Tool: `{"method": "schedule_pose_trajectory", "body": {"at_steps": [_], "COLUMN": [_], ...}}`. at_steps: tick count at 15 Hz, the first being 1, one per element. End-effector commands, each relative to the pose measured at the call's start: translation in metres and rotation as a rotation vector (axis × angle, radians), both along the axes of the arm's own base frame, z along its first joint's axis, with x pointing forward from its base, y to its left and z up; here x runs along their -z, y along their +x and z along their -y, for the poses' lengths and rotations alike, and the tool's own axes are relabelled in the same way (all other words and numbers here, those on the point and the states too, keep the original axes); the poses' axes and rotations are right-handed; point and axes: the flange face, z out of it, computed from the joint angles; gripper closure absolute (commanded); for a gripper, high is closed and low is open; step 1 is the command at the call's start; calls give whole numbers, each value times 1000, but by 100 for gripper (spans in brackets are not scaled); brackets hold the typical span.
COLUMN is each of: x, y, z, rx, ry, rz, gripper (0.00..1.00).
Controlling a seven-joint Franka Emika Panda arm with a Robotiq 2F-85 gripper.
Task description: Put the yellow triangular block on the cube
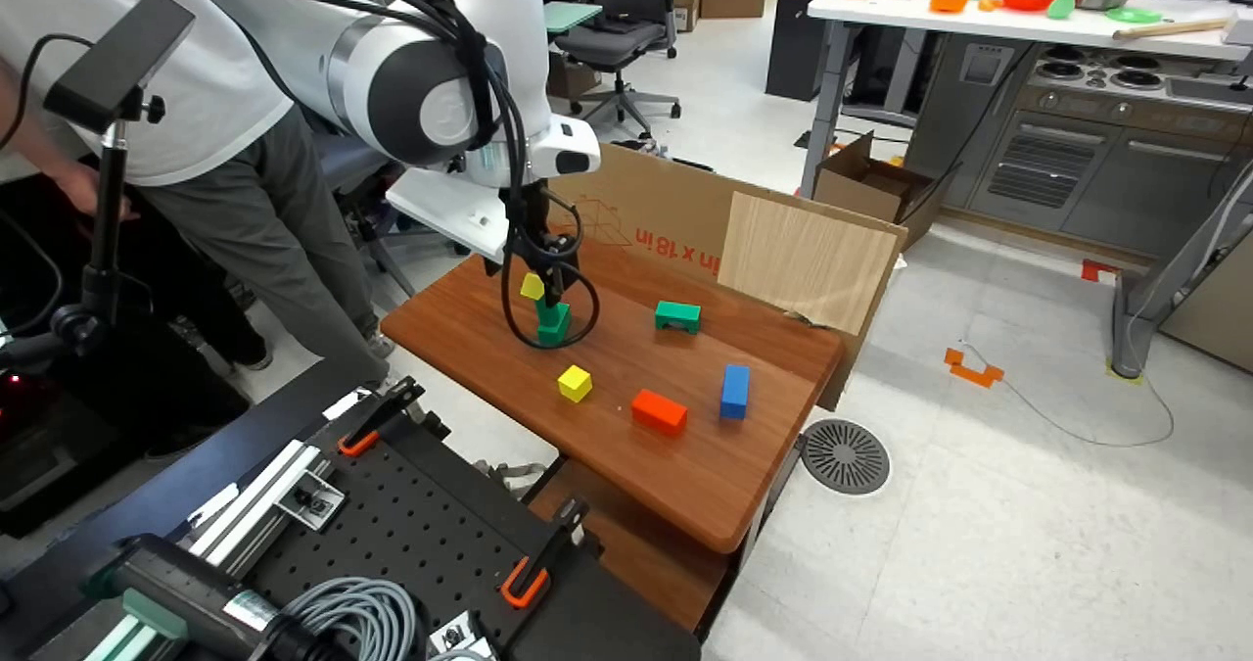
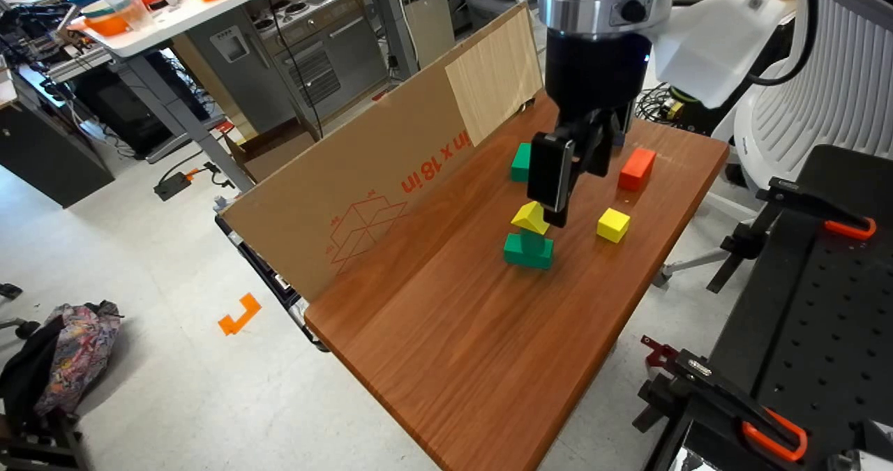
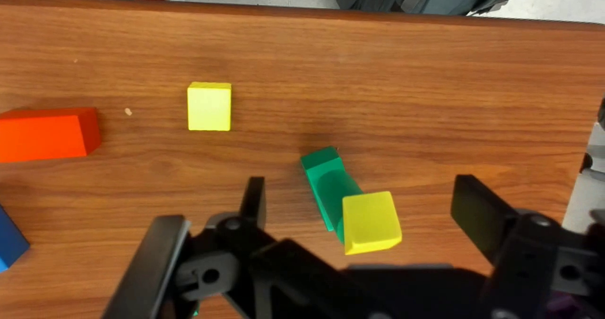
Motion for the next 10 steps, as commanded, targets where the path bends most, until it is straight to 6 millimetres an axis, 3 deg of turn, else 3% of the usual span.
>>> {"method": "schedule_pose_trajectory", "body": {"at_steps": [1, 10], "x": [1, 10], "y": [13, 30], "z": [-13, -41], "rx": [15, 69], "ry": [0, -66], "rz": [11, 29], "gripper": [0, 0]}}
